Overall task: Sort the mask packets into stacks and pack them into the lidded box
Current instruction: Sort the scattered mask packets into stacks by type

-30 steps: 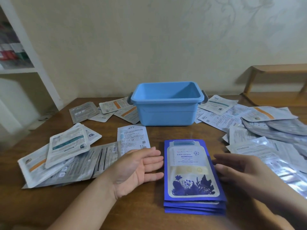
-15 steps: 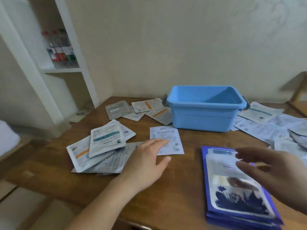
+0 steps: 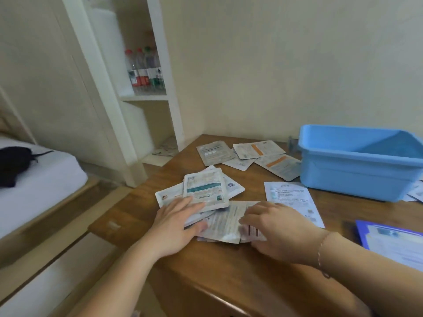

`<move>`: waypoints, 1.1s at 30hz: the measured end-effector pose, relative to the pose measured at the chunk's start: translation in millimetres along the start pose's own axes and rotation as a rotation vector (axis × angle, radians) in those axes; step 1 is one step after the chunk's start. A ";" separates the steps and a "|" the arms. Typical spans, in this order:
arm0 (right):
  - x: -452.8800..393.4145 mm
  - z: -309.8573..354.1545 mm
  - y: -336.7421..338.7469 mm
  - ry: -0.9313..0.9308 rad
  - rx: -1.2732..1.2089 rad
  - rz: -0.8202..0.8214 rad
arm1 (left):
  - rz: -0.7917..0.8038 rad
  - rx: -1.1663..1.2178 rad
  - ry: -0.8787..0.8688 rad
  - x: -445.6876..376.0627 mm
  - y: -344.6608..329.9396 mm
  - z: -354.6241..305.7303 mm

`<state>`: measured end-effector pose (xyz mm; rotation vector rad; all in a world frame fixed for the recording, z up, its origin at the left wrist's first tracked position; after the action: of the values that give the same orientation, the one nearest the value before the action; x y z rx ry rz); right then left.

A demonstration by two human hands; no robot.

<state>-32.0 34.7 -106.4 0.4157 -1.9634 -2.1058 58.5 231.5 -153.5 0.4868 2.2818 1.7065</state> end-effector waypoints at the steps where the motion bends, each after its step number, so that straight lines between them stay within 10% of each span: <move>1: -5.8 3.8 -3.4 0.012 0.038 -0.016 | 0.014 -0.012 -0.005 -4.7 0.2 3.8; 12: -52.6 14.8 -27.9 0.019 0.256 -0.114 | 0.057 -0.105 0.068 -73.5 13.3 40.8; 19: -2.6 33.0 -32.9 0.241 0.266 -0.135 | -0.234 0.117 -0.218 -31.3 19.5 24.5; 28: 27.9 3.7 39.4 -0.299 -0.825 -0.512 | 0.198 1.550 -0.292 14.0 12.3 -13.1; 33: 25.5 0.1 11.8 -0.560 -1.554 -0.226 | 0.122 1.657 -0.154 17.3 8.5 -44.6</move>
<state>-56.1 24.9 -95.8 -0.3146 0.1006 -3.2509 26.2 201.7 -132.7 0.9115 2.9832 -0.5957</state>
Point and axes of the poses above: each hand's wrist, its own x-axis away from the middle knuckle, its own y-axis out of the back of the hand, z = x × y, the point moved 6 cm from there along -x, towards the middle knuckle, and after that the axes turned 2 degrees about -z, right-handed, at the moved point
